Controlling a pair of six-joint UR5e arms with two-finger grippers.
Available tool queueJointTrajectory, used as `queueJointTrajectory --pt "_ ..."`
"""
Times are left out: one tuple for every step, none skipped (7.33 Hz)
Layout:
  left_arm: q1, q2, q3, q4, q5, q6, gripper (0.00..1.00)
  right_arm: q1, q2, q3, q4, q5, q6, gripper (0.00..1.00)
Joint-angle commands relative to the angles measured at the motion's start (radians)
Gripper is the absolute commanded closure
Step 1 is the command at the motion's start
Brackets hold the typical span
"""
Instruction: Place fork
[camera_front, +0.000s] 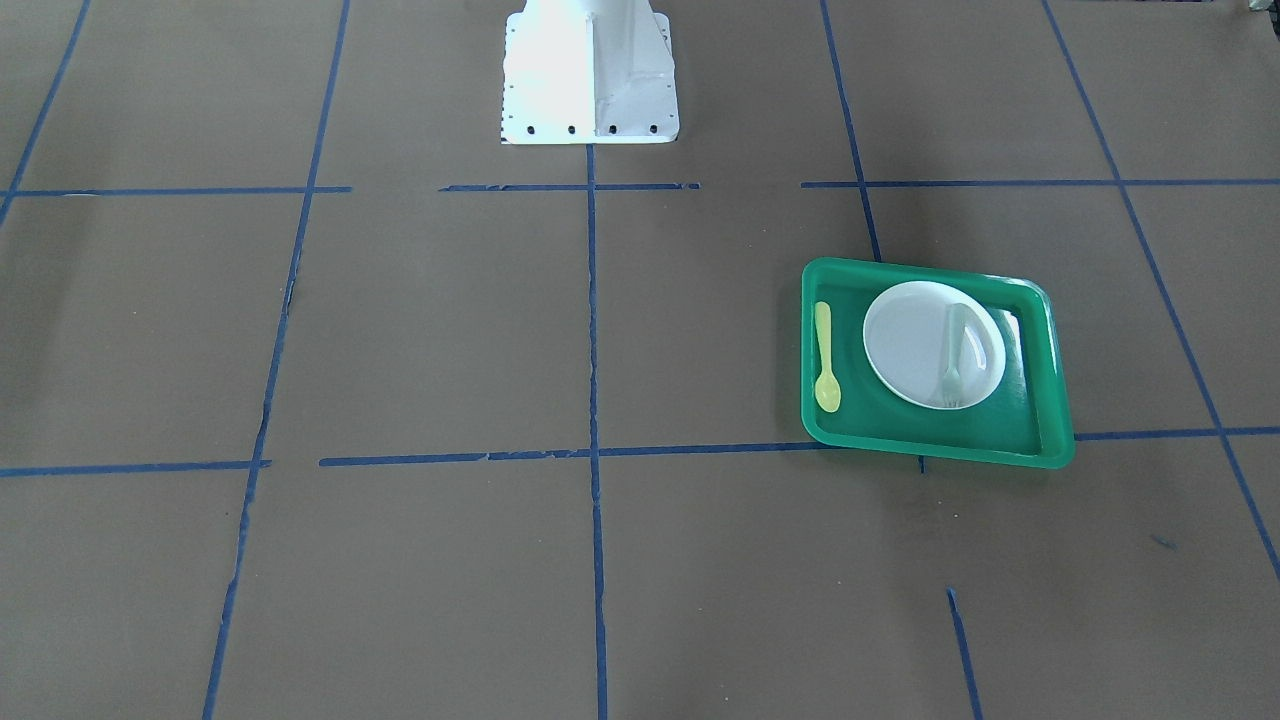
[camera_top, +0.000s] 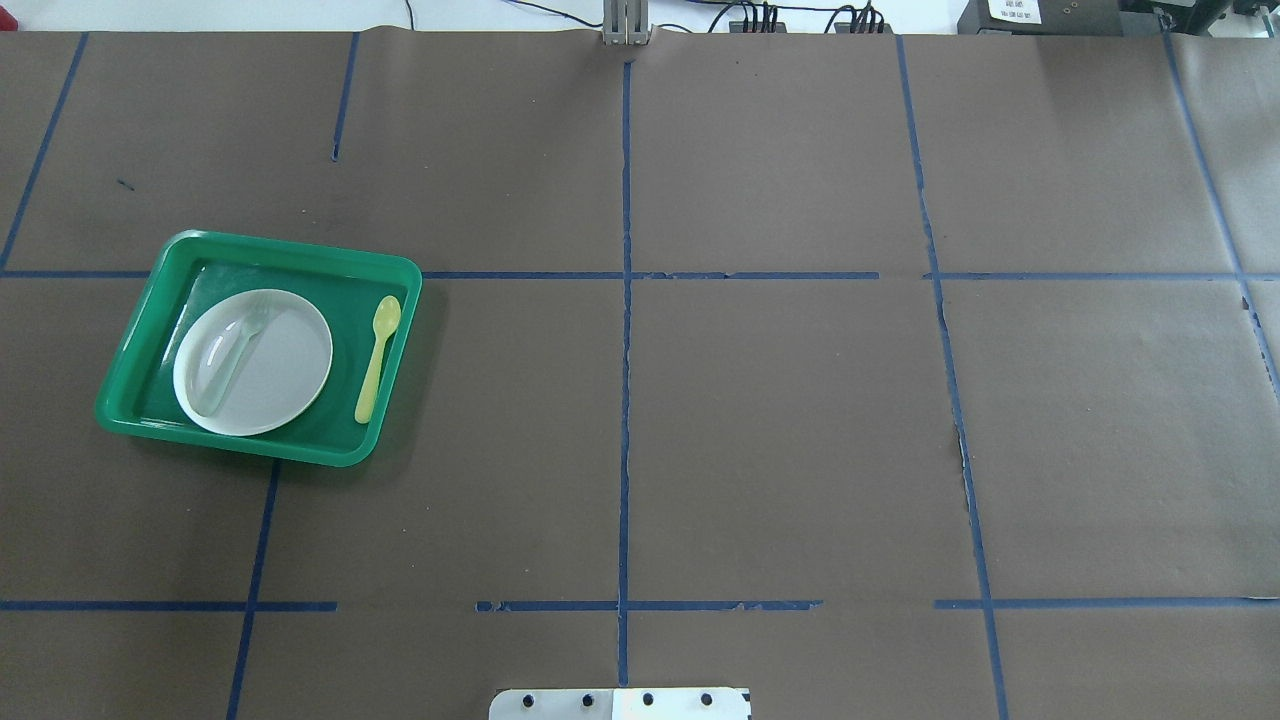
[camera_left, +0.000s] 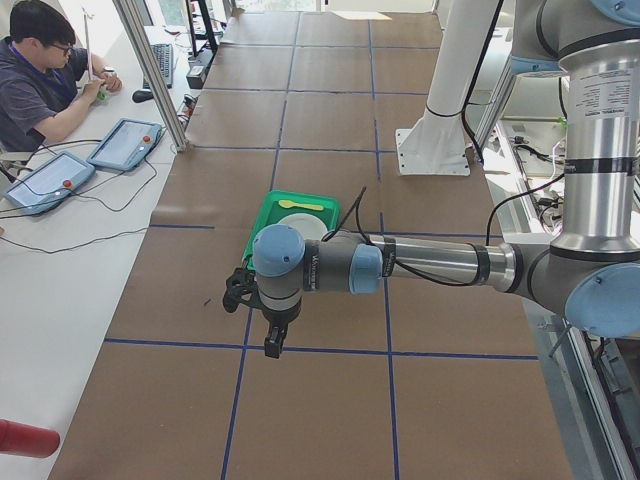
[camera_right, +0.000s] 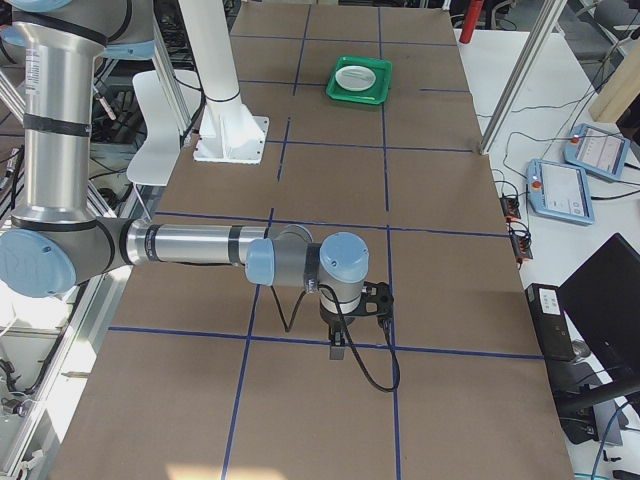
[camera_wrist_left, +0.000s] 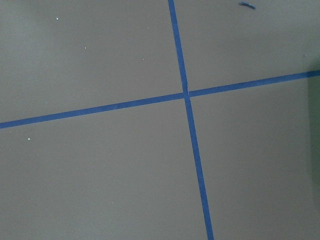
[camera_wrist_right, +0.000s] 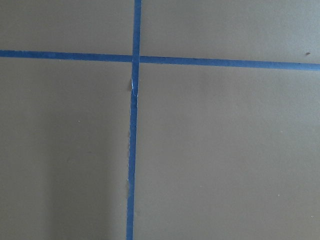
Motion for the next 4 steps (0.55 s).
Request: queueJointTrajectory --pt "0.0 0.0 -0.002 -0.004 -0.002 0.001 0.0 0.0 0.0 0.0 0.0 0.0 0.0 0.0" --pt "0.0 0.0 0.002 -0.001 -0.017 0.0 0.0 0.0 0.0 0.0 0.0 0.0 0.0 0.0" --pt "0.0 0.0 0.013 0.002 -0.017 -0.002 0.0 0.0 0.0 0.0 0.0 0.0 0.0 0.0" --pt "0.0 0.0 -0.002 -0.003 -0.018 0.0 0.0 0.0 0.0 0.0 0.0 0.0 0.001 0.0"
